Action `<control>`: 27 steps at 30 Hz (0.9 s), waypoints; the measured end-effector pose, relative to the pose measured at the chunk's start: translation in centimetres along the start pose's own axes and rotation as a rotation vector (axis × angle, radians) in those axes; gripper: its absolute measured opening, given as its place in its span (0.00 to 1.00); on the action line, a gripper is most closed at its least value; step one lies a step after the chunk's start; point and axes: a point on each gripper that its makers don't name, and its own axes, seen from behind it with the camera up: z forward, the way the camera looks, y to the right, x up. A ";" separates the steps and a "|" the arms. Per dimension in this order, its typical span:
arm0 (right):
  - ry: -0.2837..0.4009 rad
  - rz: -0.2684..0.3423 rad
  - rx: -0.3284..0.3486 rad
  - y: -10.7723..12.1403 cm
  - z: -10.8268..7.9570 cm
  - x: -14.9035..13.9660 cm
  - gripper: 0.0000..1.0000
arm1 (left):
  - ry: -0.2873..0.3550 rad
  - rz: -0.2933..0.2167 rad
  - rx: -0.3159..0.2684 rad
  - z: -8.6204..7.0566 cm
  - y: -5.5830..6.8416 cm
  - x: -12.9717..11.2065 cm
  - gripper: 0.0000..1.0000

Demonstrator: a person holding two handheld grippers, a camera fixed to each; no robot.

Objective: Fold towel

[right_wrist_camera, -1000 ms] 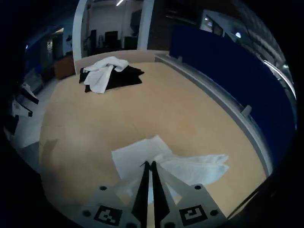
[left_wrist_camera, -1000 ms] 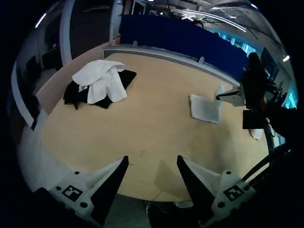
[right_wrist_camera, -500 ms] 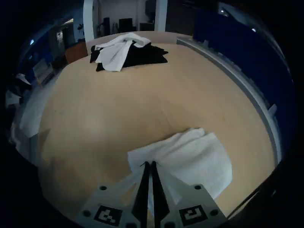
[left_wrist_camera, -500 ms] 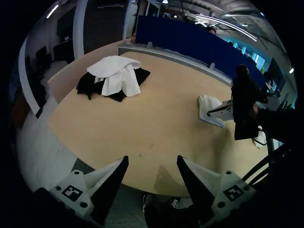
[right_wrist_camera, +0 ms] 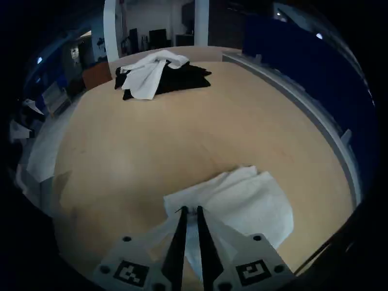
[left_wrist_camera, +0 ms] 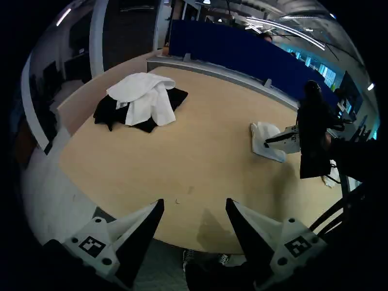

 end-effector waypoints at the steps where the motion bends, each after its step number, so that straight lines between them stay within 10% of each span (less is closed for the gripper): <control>1: 0.006 0.001 -0.004 0.0 -0.2 0.0 0.33 | 0.000 0.000 0.000 0.0 0.0 0.0 0.94; 10: 0.029 0.027 -0.073 1.2 -2.2 -1.3 0.87 | 0.001 0.009 -0.009 0.1 0.5 0.3 0.94; 27: -0.008 0.156 -0.181 2.6 -5.3 -7.0 1.00 | 0.003 0.036 -0.036 0.9 1.6 1.0 0.94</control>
